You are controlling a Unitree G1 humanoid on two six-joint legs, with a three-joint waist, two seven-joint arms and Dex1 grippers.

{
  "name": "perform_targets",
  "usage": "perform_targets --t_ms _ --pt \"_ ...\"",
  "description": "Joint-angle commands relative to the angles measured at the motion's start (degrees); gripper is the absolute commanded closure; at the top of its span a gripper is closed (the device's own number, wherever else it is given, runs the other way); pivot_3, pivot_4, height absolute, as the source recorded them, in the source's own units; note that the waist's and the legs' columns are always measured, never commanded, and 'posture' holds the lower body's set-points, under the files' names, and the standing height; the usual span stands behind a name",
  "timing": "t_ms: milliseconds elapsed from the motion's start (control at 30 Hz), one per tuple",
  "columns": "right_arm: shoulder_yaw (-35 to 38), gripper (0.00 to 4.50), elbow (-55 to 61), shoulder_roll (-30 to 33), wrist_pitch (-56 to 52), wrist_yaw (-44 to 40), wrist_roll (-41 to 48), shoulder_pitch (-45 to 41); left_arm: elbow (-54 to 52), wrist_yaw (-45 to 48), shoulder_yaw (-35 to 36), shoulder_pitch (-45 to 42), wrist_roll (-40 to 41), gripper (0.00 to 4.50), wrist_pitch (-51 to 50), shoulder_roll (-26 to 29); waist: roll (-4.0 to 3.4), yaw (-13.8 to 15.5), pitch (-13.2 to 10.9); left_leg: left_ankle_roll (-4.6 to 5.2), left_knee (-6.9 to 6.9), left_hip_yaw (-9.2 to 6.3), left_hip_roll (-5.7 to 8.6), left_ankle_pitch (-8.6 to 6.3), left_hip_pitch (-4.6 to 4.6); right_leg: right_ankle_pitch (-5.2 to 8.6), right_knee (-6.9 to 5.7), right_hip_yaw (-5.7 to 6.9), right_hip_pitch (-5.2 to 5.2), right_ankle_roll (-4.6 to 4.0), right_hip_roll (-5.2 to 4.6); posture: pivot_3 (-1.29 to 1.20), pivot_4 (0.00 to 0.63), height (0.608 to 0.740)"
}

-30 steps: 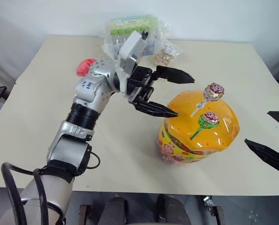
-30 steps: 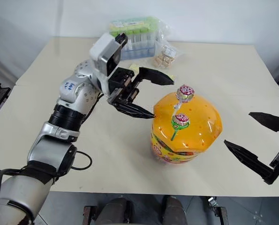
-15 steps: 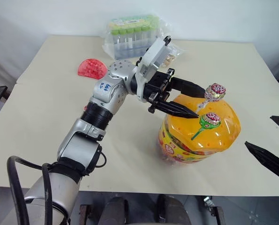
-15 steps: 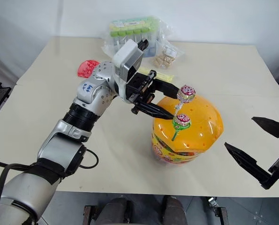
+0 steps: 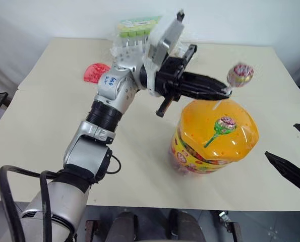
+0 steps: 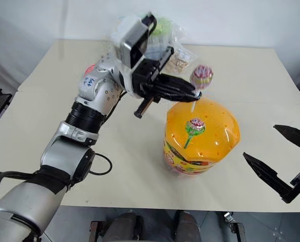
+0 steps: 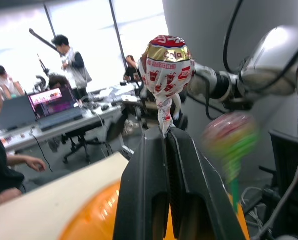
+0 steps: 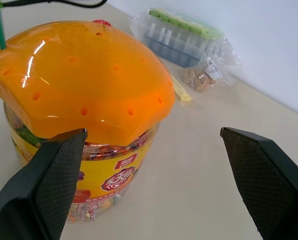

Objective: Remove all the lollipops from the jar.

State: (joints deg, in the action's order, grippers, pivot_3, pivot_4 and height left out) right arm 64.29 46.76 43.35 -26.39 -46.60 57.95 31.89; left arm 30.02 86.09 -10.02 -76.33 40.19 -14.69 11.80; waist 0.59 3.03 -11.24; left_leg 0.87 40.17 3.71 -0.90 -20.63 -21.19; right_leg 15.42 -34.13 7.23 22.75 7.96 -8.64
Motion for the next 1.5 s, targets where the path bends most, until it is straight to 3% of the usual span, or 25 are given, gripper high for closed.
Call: perform_targets --t_ms 33,200,400,600,733,1067,1233,1500 --pt "2.03 0.0 0.05 -0.01 1.22 0.41 0.46 0.26 1.69 5.55 4.16 -3.86 0.48 4.45 0.1 0.43 0.0 0.05 0.0 0.0 0.0 0.0 0.0 0.0 -0.01 0.0 0.0 0.01 0.0 0.0 0.0 0.0 0.15 0.74" --pt "2.6 0.0 -0.65 0.43 1.23 -0.13 0.65 0.37 5.81 1.9 6.14 -6.45 -3.56 4.45 2.07 1.62 0.0 0.04 0.0 0.0 0.0 0.0 0.01 0.0 -0.02 -0.01 0.03 0.02 0.0 0.01 0.0 0.0 0.15 0.74" --pt "1.13 0.0 -2.01 4.41 0.09 -0.96 1.44 -1.77 12.57 -8.73 4.99 -7.03 -16.78 4.45 3.47 10.43 0.0 -0.47 0.0 0.01 -0.09 0.02 0.01 -0.01 0.08 -0.04 0.03 -0.07 0.0 0.01 0.05 0.0 0.15 0.74" --pt "-1.05 0.0 -2.21 3.8 0.17 -0.77 0.7 -2.61 8.03 -16.26 -0.75 -3.41 -27.69 4.45 -12.36 18.81 0.0 -0.16 0.0 0.06 -0.09 0.03 0.03 -0.03 0.0 -0.07 0.11 -0.08 0.02 0.06 0.05 0.0 0.15 0.74" --pt "-2.49 0.0 -2.42 3.23 0.26 -0.82 0.58 -2.74 -1.78 -18.68 -3.2 4.17 -31.2 4.45 -24.75 24.97 0.0 -0.21 0.0 0.06 -0.09 0.02 0.01 -0.04 -0.01 -0.07 0.11 -0.07 0.02 0.07 0.06 0.0 0.15 0.74" --pt "-8.16 0.0 -4.35 3.25 0.74 -0.85 -1.58 -6.03 -25.31 -12.25 -8.52 19.31 -29.69 4.45 -41.36 38.45 -0.01 -0.15 -0.01 0.04 -0.04 0.02 0.0 -0.04 0.01 -0.06 0.05 -0.15 0.03 0.06 0.06 0.0 0.15 0.74" --pt "-9.61 0.0 -4.9 3.23 0.74 -1.12 -2.2 -7.16 -29.29 -9.88 -12.18 25.37 -31.47 4.45 -41.72 46.82 -0.03 -0.36 0.0 0.02 -0.06 0.07 -0.02 -0.04 0.05 -0.06 0.03 -0.19 0.04 0.06 0.08 0.0 0.15 0.74" --pt "-10.2 0.0 -4.94 2.8 0.84 -1.63 -2.46 -7.31 -28.51 -9.65 -11.18 30.93 -32.28 4.45 -36.69 51.28 -0.03 0.05 0.0 0.03 -0.04 0.06 -0.01 -0.04 0.03 -0.06 0.03 -0.23 0.04 0.05 0.07 0.0 0.15 0.74"
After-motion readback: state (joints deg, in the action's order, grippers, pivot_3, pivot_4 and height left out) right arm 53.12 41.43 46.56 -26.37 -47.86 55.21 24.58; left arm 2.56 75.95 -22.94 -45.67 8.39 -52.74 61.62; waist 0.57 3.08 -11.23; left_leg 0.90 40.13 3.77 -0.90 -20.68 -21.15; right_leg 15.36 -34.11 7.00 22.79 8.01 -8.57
